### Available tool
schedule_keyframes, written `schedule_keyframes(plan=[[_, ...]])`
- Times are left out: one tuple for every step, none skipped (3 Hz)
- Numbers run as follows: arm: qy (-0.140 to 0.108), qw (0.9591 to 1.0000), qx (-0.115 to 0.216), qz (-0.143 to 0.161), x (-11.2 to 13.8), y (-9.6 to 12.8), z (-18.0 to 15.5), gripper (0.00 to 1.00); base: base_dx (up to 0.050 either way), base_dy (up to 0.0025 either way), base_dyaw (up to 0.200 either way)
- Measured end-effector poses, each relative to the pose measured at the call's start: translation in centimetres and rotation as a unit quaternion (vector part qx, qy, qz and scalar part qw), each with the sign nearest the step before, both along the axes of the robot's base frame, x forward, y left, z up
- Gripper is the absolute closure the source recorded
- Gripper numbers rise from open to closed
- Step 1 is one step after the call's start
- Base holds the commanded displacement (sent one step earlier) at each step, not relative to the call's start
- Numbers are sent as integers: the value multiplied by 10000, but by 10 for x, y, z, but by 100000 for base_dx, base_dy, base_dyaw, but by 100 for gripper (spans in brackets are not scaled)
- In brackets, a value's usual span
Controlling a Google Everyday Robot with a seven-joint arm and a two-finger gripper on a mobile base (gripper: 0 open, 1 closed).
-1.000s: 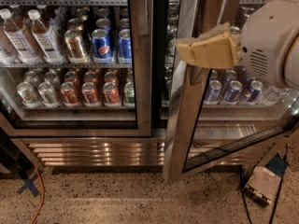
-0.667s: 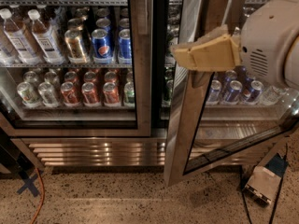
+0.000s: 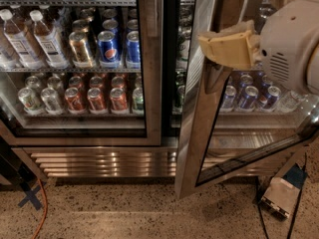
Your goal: Open right fridge door
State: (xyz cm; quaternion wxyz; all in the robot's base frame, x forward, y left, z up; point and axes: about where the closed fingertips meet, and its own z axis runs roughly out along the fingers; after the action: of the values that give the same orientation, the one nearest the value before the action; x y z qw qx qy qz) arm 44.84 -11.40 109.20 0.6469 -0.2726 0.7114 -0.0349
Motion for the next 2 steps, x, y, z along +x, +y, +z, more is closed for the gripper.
schedule_keyframes(plan=[[0, 10000, 0, 0, 0, 0, 0, 35, 0, 0, 0], [0, 10000, 0, 0, 0, 0, 0, 35, 0, 0, 0]])
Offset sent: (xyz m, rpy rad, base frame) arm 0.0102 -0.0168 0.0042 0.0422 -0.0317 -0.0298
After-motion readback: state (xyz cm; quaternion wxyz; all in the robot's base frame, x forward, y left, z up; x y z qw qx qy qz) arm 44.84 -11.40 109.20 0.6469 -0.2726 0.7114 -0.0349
